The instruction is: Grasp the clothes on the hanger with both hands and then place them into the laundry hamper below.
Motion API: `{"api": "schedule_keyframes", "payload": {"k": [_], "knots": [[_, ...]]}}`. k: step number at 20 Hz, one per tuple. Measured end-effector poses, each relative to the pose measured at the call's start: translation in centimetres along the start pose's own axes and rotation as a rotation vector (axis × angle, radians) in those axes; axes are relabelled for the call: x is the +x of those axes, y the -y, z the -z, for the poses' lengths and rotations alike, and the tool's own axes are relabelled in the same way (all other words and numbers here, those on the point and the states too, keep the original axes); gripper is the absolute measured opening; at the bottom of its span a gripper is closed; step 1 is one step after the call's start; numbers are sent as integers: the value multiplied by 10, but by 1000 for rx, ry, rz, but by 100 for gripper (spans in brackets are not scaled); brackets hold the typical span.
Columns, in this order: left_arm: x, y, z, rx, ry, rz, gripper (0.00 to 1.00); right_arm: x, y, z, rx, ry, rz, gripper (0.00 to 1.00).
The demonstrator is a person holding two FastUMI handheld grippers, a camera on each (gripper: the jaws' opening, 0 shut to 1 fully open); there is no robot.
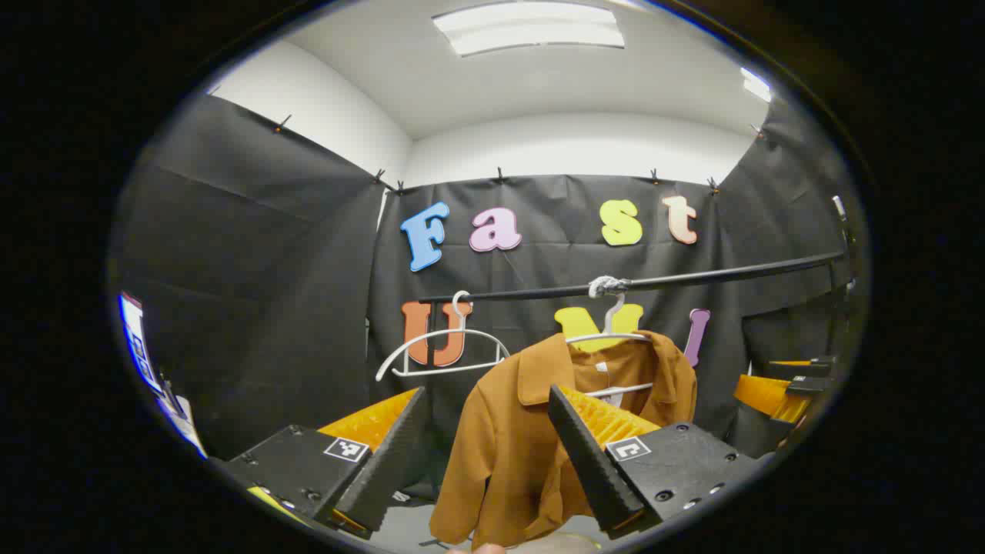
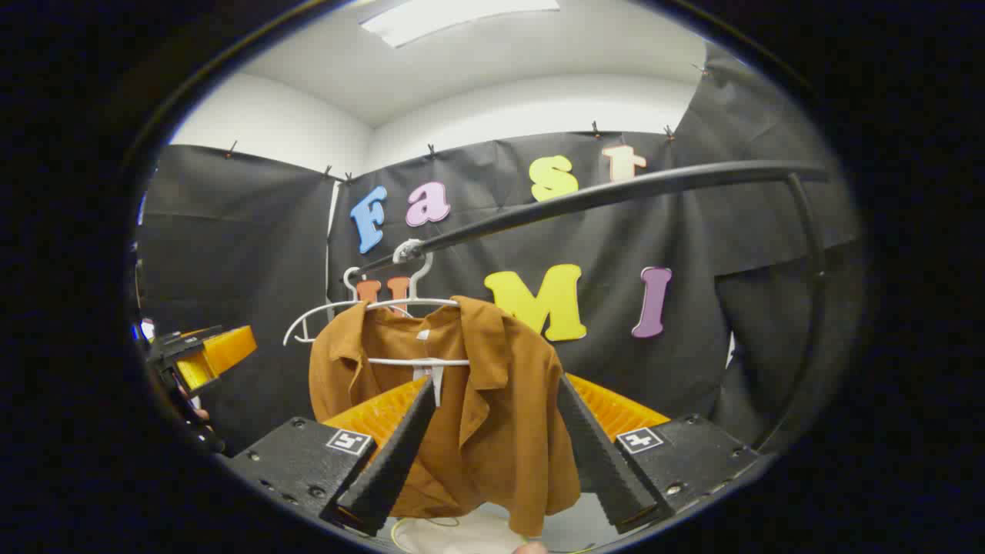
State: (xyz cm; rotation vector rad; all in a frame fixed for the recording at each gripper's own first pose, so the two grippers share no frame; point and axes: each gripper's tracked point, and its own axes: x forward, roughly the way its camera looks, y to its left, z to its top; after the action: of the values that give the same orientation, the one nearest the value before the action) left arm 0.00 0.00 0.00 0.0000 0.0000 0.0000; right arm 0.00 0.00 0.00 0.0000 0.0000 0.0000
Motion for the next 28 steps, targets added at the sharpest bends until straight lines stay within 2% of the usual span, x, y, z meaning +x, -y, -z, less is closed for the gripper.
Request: {"api": "schedule_keyframes", "payload": {"k": [1,5,6,12,19,26,27,28], "knots": [[1,1,2,2,-16,-6,100,5,1,2,3,-5,-6,100],[2,9,7,1,-54,10,96,19,3,6,-7,-23,-13,100],[1,10,8,3,-60,15,100,21,3,8,-10,-29,-12,100],[9,30,20,-10,-93,61,100,33,-4,30,-9,-90,-15,99],[29,45,41,-41,-136,89,100,58,-11,41,21,-121,18,99],[71,78,82,-44,-231,189,100,110,-10,72,108,-208,40,99],[79,78,89,-45,-246,189,91,119,-12,72,140,-214,34,100],[86,77,95,-49,-261,189,100,123,-11,73,157,-218,30,100]]}}
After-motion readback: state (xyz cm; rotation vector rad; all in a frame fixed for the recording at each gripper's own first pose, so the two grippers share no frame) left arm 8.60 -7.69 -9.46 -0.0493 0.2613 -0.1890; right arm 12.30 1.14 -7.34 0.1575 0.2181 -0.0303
